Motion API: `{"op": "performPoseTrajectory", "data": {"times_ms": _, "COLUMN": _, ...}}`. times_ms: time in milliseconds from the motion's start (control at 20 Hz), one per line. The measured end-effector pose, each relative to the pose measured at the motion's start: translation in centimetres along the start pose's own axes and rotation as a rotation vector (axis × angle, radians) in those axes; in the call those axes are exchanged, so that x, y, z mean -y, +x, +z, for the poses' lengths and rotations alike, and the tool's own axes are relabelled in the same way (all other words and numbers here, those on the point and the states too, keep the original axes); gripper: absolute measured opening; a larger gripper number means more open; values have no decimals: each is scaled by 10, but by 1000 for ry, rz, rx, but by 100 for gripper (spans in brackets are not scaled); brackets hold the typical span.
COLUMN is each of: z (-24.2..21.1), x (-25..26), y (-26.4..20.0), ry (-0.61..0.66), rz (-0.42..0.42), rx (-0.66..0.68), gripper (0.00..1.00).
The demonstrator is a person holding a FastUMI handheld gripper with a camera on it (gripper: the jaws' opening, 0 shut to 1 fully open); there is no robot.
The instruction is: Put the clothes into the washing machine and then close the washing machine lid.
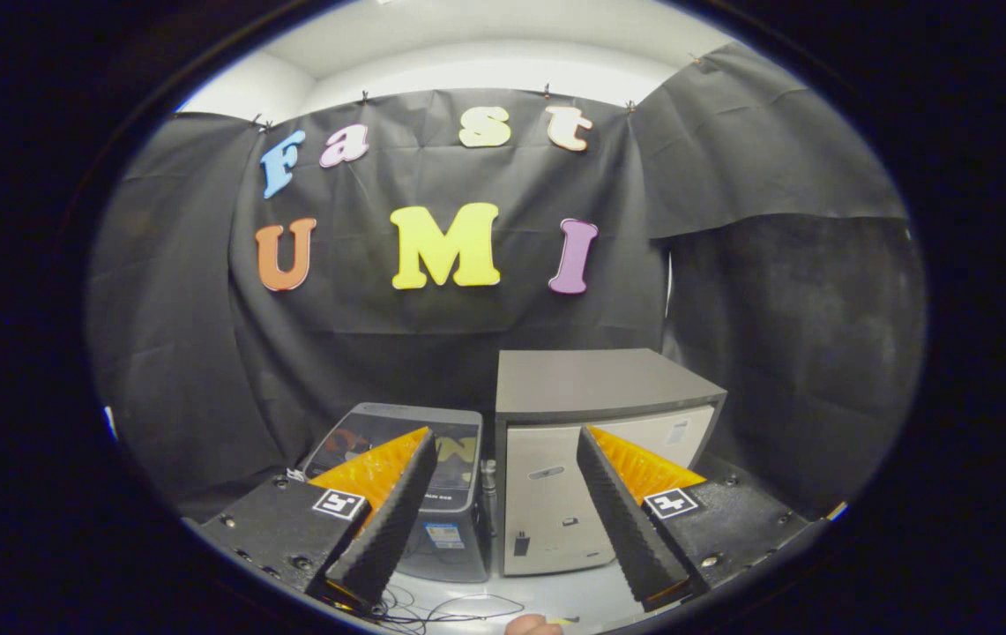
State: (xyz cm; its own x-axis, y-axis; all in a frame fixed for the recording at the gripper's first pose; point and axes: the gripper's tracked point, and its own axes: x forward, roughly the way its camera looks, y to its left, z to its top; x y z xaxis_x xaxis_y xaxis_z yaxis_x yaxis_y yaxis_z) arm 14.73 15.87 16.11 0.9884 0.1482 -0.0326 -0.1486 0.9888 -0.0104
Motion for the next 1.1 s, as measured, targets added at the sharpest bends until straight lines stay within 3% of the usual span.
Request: {"op": "performPoseTrajectory", "data": {"times_ms": 1100, "z": 5, "x": -4, "y": 15, "ry": 3, "rz": 21, "rx": 1, "gripper": 100}}
